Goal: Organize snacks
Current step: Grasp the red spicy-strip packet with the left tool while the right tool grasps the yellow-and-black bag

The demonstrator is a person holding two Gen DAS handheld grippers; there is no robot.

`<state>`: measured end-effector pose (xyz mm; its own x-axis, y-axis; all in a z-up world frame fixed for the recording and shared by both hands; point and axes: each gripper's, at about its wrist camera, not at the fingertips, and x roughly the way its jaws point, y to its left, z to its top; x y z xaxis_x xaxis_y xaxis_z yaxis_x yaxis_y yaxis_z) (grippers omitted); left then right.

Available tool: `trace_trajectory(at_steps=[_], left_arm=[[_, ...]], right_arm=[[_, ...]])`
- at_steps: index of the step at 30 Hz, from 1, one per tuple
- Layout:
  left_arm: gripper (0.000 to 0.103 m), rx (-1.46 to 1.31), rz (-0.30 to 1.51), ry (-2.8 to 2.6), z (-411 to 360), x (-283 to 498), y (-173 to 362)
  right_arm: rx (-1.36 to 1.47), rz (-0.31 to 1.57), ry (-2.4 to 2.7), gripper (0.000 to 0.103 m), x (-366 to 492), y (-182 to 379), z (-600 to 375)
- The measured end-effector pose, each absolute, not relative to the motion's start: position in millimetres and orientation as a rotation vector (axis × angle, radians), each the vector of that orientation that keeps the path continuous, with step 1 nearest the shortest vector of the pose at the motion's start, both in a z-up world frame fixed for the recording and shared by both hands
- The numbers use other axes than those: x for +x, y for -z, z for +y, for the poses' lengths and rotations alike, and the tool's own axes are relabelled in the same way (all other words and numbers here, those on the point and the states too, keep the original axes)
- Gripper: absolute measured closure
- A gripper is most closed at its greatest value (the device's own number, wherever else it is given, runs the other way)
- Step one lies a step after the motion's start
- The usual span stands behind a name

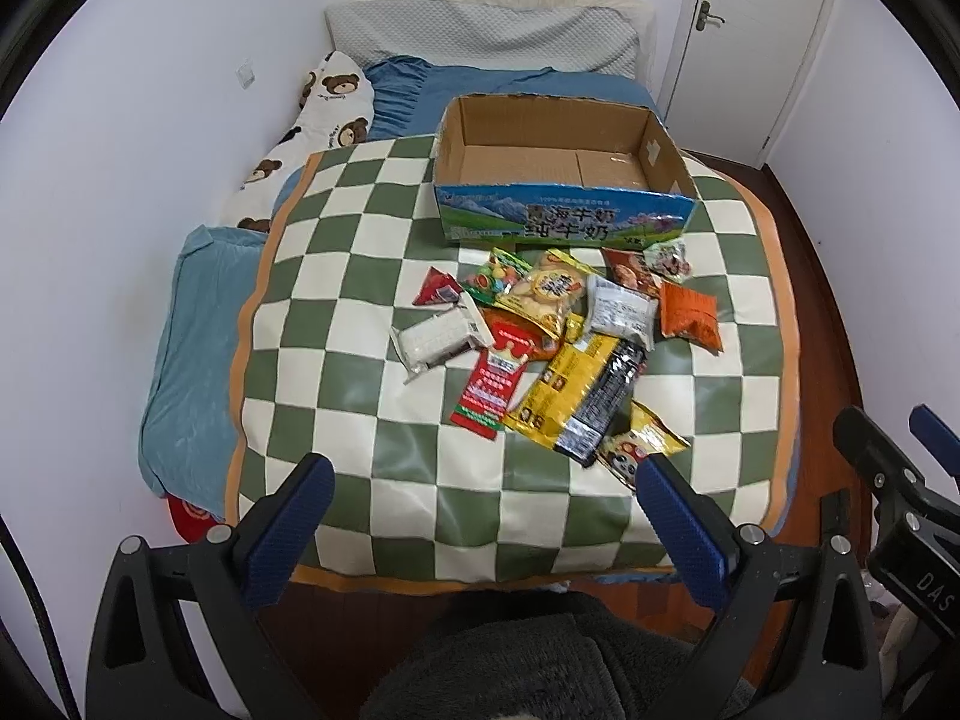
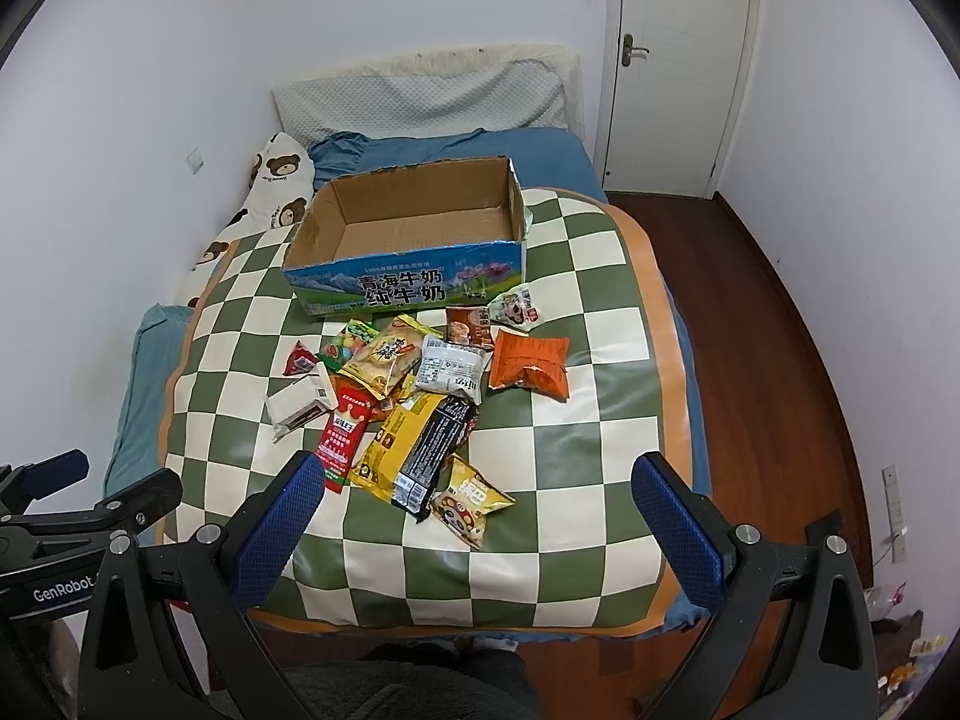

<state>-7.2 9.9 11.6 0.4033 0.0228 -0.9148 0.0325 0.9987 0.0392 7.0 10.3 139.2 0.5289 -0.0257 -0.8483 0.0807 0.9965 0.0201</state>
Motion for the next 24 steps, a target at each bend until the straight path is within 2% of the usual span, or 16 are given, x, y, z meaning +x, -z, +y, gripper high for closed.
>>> trace_trajectory(at_steps=[4, 7, 13, 19, 24], left_arm=[[0.0, 0.125, 1.126, -0.043, 8.9, 13.7, 5.6], [0.0, 0.246, 1.133, -0.069, 2.4, 41.7, 39.4], [0.0, 0.473, 1.22, -0.071, -6.7, 92.4, 133.1], [0.0, 0.543, 1.325, -0.012, -14.3, 135.7, 218.7], [0.005, 0.529, 1.43, 0.073, -20.3, 170.9, 280.2]], right_arm=[[0.1, 1.053, 0.063, 0.0, 23.3, -121.1, 14.3], [0.167, 1.123, 0.056, 0.0, 46.1, -79.9, 9.8], [0.394, 1.295, 0.052, 0.0, 90.9, 20.1, 3.5], [0.644, 1.377, 0.047, 0.003, 144.7, 118.6, 9.9], [0.642, 1.403, 0.072, 0.003, 166.3, 154.5, 18.5]])
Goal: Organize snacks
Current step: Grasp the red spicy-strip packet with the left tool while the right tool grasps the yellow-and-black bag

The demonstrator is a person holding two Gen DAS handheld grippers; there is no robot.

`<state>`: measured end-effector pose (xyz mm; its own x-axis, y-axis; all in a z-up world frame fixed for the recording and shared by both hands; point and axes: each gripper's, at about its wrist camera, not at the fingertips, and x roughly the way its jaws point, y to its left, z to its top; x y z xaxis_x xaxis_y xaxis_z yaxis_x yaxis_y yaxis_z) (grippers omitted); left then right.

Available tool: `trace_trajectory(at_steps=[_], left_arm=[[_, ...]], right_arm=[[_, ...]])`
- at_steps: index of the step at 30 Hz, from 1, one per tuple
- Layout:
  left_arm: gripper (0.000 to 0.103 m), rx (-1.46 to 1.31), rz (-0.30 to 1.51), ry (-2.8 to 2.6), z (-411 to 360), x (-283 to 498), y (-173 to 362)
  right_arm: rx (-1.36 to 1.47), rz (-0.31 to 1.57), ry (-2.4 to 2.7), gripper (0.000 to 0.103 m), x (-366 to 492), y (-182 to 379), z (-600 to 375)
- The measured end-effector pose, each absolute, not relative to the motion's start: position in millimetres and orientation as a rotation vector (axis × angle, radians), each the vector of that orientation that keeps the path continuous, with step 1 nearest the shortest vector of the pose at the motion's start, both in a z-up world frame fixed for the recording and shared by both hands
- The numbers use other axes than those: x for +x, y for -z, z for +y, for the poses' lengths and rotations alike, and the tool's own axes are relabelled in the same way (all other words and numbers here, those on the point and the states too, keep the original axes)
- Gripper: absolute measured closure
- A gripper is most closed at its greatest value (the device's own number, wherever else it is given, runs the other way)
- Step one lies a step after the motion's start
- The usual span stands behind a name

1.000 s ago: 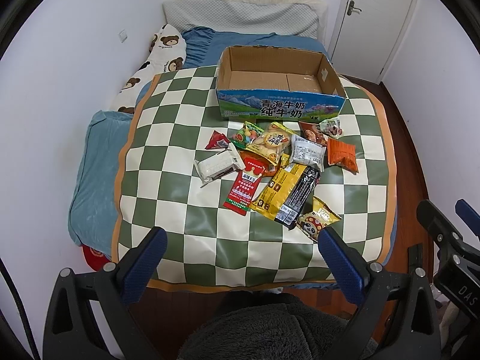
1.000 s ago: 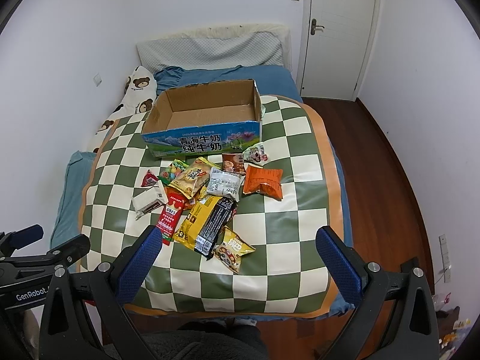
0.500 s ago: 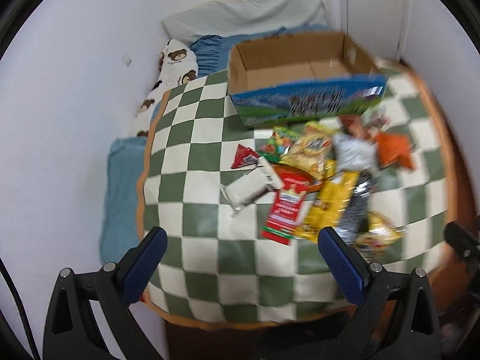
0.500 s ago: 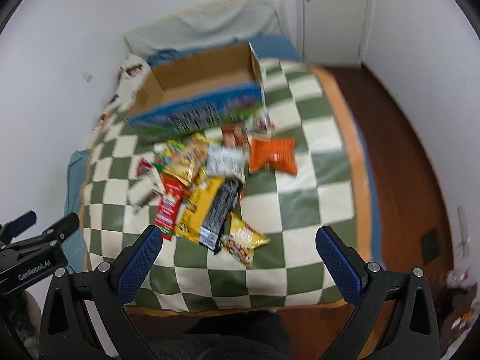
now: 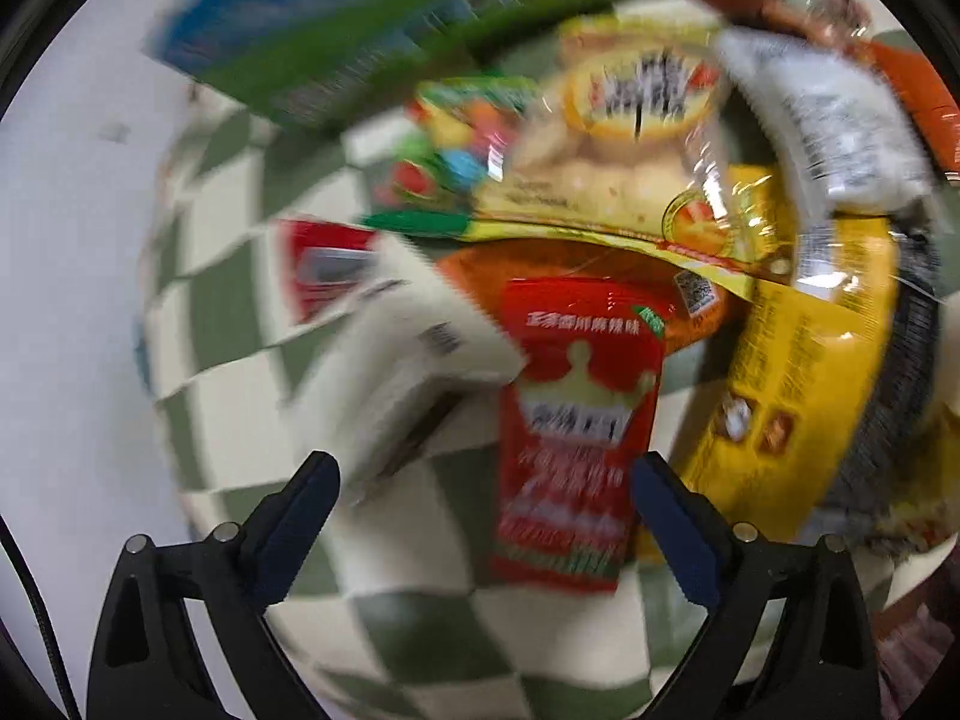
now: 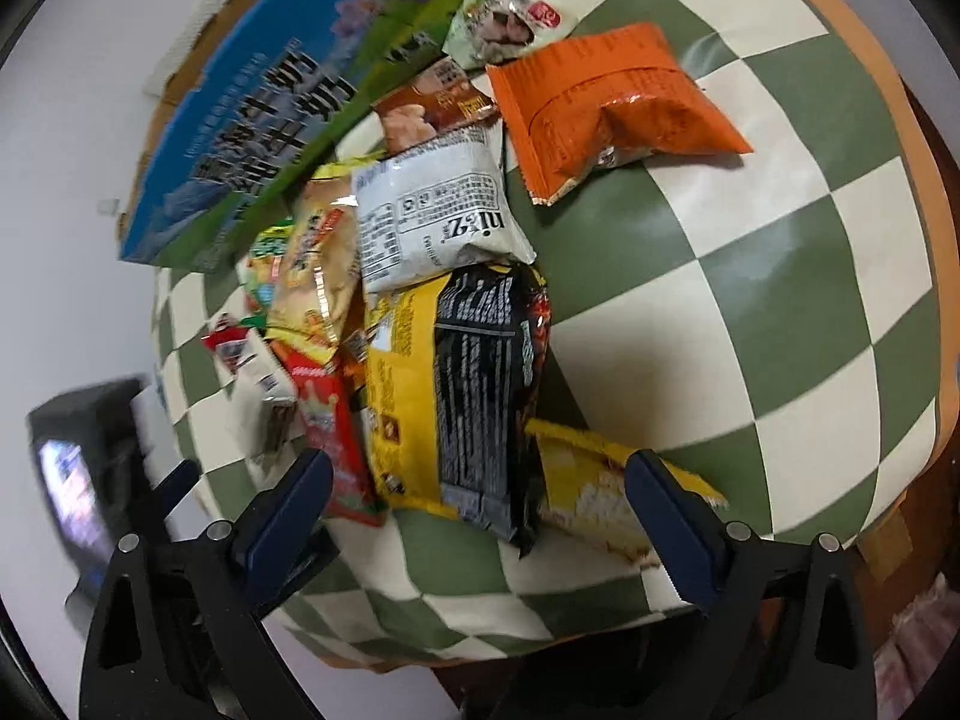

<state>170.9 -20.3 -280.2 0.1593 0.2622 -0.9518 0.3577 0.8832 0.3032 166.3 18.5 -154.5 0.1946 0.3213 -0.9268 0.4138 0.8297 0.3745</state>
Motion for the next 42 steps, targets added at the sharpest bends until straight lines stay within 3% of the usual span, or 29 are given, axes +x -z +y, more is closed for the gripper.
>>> trace_trajectory(at_steps=[4, 5, 8, 16, 26, 28, 31, 38, 40, 42], left_arm=[[0.014, 0.488, 1.413, 0.139, -18.0, 180.7, 291.9], [0.022, 0.485, 1.399, 0.153, -16.7, 179.2, 289.9], [0.06, 0.427, 1.426, 0.17, -3.6, 171.3, 288.2], [0.06, 0.226, 1.51, 0.052, 71.6, 144.8, 293.8], [0.059, 0.062, 1.545, 0.069, 139.7, 134.1, 283.9], [0.056, 0.127, 1.509, 0.111, 136.5, 135.5, 267.0], [0.042, 0.273, 1.437, 0.167, 128.4, 139.7, 253.0], [0.04, 0.702, 1.341, 0.362, 74.0, 162.6, 280.2], [0.026, 0.791, 1.342, 0.42, 67.4, 170.4, 276.5], [0.024, 0.849, 1.338, 0.477, 56.1, 170.8, 278.7]], right_arm=[[0.617, 1.431, 0.09, 0.003, 176.3, 173.3, 37.8], [0.611, 1.432, 0.093, 0.003, 179.9, 175.5, 43.8], [0.586, 1.442, 0.105, 0.003, 193.1, 188.5, 64.4], [0.486, 1.514, 0.176, 0.003, 242.5, 234.4, 128.9], [0.083, 1.56, 0.063, 0.008, 267.9, 290.8, 238.2], [0.005, 1.583, -0.002, 0.009, 264.8, 301.6, 253.4], [-0.063, 1.599, -0.095, 0.008, 262.7, 318.5, 274.1], [-0.021, 1.621, -0.141, 0.008, 263.9, 353.4, 284.9], [-0.003, 1.623, -0.134, 0.008, 256.3, 357.5, 286.5], [0.007, 1.626, -0.131, 0.008, 257.7, 360.4, 281.0]])
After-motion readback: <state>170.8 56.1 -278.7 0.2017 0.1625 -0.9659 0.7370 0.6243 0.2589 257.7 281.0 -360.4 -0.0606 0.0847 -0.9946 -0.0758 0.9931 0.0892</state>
